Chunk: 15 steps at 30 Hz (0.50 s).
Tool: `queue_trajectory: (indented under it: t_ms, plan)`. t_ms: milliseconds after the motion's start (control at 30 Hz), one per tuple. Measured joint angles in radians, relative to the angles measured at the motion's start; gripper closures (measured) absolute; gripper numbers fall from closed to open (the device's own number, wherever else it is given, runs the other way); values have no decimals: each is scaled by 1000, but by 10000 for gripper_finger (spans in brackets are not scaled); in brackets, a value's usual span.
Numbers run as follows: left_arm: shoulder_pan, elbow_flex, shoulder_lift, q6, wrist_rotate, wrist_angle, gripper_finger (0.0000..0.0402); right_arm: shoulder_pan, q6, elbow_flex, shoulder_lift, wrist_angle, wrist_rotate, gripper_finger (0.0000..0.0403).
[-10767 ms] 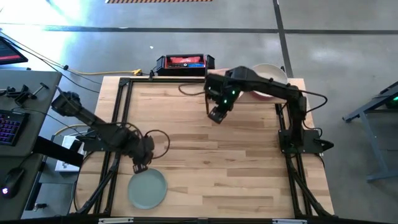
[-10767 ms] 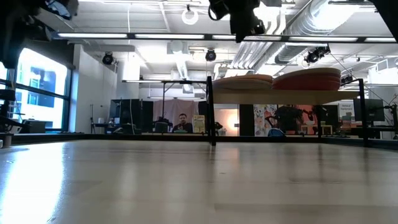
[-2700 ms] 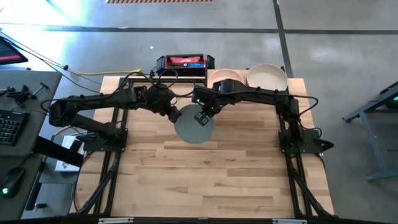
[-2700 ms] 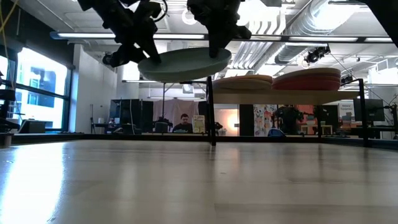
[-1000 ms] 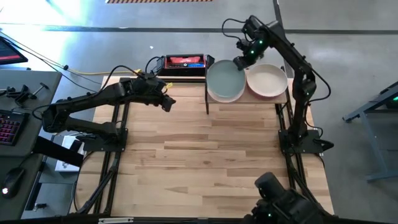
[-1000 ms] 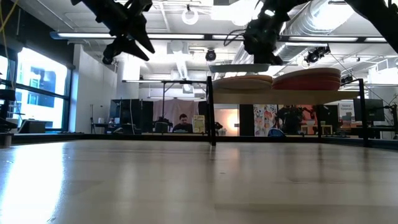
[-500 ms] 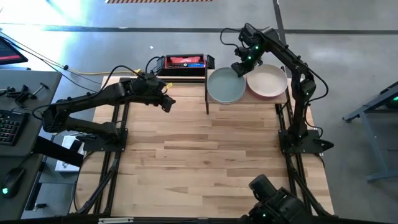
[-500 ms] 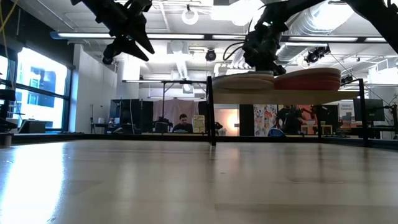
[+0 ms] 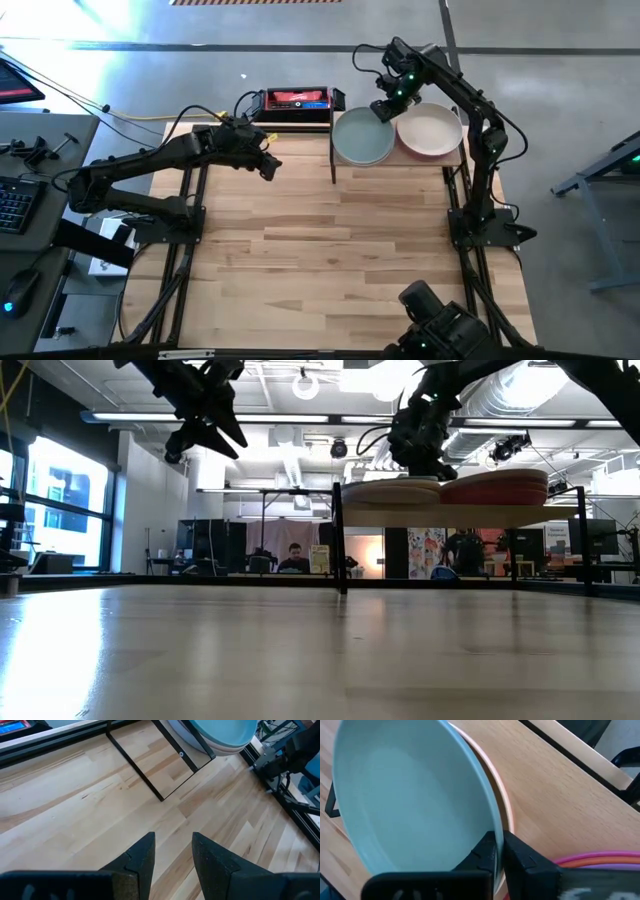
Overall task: Place and stack plates onto a shelf
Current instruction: Stack the blue plate on top of the light brown plate
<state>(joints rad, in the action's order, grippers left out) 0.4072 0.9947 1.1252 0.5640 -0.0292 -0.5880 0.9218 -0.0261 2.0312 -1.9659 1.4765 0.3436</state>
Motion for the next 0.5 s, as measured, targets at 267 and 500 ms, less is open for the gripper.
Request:
queue_trajectory:
  t_ms: [267, 500]
  plan:
    - [0, 0, 0, 0, 0, 0, 282, 0, -1, 0, 0, -17, -77, 330]
    - [0, 0, 0, 0, 0, -26, 282, 1, 0, 24, 0, -21, -89, 297]
